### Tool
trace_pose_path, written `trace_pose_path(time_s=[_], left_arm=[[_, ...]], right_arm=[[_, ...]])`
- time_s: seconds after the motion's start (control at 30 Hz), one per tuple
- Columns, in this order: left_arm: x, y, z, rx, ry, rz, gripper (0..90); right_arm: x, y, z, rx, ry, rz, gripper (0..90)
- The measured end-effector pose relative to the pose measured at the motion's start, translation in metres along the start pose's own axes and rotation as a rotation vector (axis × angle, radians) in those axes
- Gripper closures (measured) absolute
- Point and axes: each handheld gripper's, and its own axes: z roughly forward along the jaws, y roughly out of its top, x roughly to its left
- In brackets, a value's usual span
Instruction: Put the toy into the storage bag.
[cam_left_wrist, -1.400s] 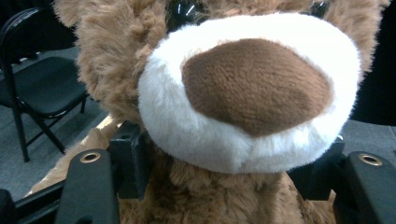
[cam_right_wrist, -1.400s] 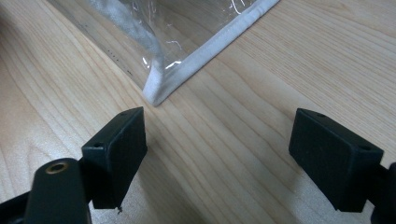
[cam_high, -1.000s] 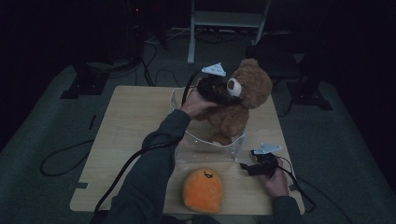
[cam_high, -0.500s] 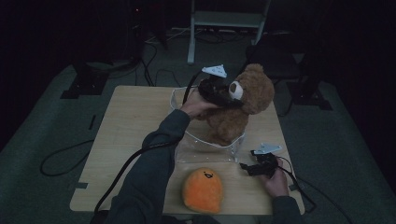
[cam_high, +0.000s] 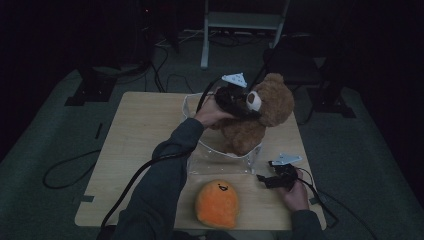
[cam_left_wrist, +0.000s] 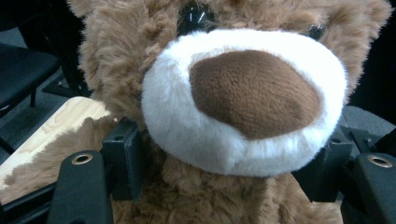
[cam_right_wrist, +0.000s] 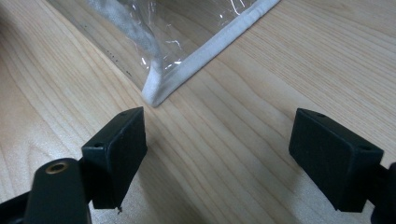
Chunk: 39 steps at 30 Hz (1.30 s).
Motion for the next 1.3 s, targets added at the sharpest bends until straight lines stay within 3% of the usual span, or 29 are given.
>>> trace_pose_path(time_s=[0.53, 1.07, 1.13, 1.3], left_arm=[[-0.002, -0.002, 0.009, 0.094, 0.021, 0.037, 30.1], [-0.003, -0.003, 0.011, 0.147, 0.027, 0.042, 30.0], [-0.003, -0.004, 0.012, 0.175, 0.032, 0.048, 30.0], [-0.004, -0.004, 0.012, 0.193, 0.033, 0.050, 29.8]], right_arm=[[0.000, 0.000, 0.000, 0.000, 0.000, 0.000, 18.3], [0.000, 0.000, 0.000, 0.000, 0.000, 0.001, 18.3], [0.000, 0.000, 0.000, 0.000, 0.000, 0.001, 18.3], [0.000, 0.000, 0.000, 0.000, -0.001, 0.000, 18.4]])
